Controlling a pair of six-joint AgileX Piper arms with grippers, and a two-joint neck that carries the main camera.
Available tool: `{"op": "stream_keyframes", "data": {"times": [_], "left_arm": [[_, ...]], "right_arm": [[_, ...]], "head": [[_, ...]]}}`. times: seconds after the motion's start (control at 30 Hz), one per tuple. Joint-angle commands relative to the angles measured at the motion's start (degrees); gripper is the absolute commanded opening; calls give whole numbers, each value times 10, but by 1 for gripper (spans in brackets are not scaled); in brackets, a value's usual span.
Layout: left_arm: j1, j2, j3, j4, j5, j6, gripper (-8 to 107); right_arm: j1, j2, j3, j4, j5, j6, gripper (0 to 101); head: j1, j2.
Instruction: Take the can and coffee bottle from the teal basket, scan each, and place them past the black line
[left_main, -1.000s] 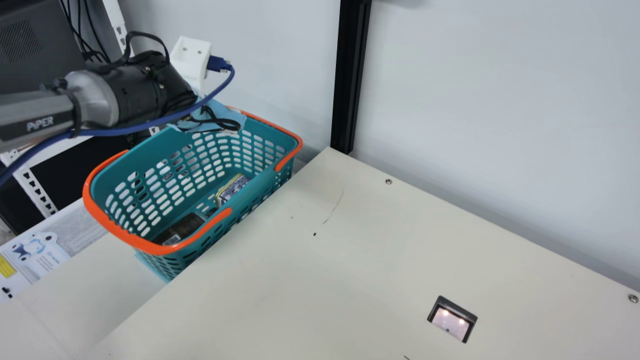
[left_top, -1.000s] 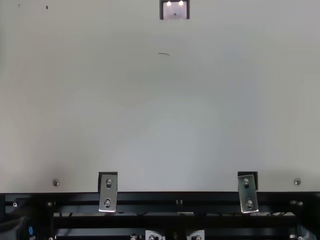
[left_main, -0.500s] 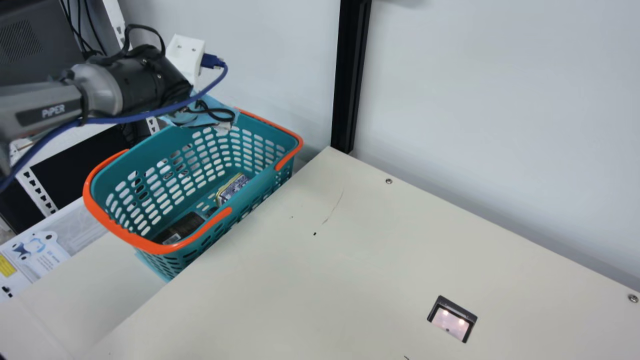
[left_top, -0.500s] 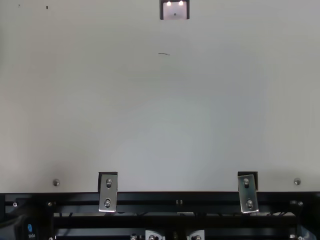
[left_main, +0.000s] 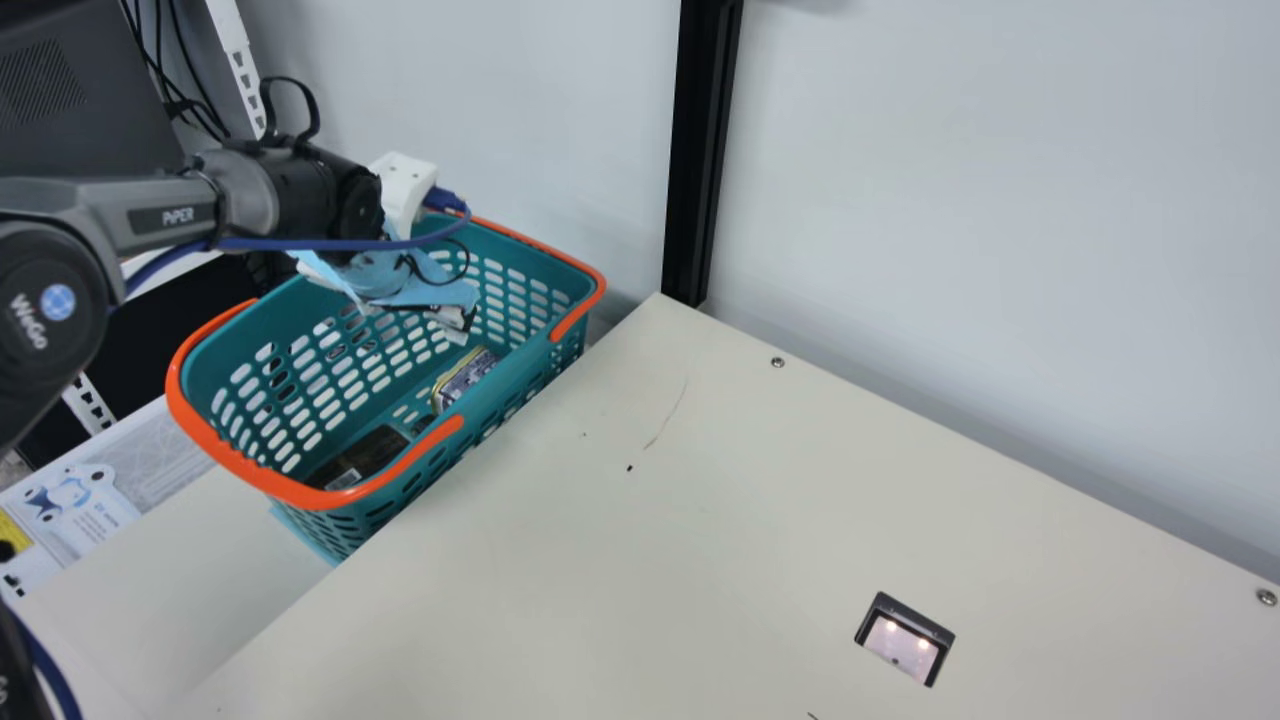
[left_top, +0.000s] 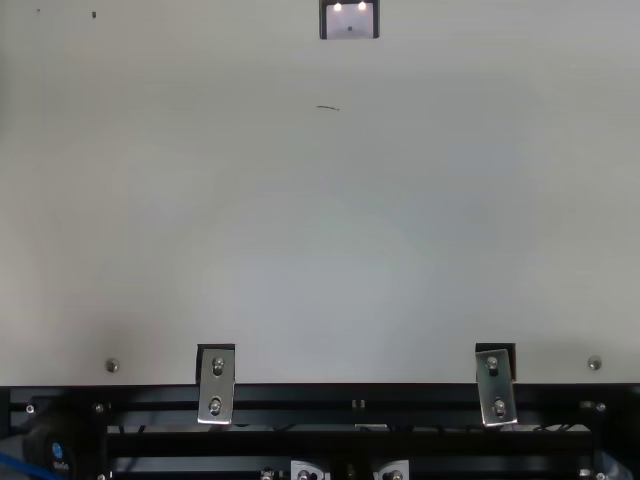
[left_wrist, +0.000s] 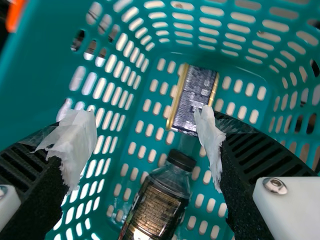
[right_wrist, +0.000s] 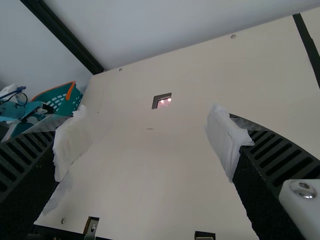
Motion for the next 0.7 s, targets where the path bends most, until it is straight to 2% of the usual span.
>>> {"op": "stream_keyframes", "data": {"times": [0.0,0.17,0.3,0.5,0.67], "left_arm": [[9,19,-18,-88,17,137,90],[32,56,-68,-176,82,253,90],[44,85,-107,-203,122,303,90],[49,132,-154,-214,137,341,90],[44,172,-182,-204,125,339,90]], "right_arm": [[0,0,0,0,0,0,101],[0,0,0,0,0,0,101],[0,0,0,0,0,0,101],[0,0,0,0,0,0,101],[0,0,0,0,0,0,101]], "head": [[-18,9],[-18,9],[-18,9],[-18,9],[-18,9]]}}
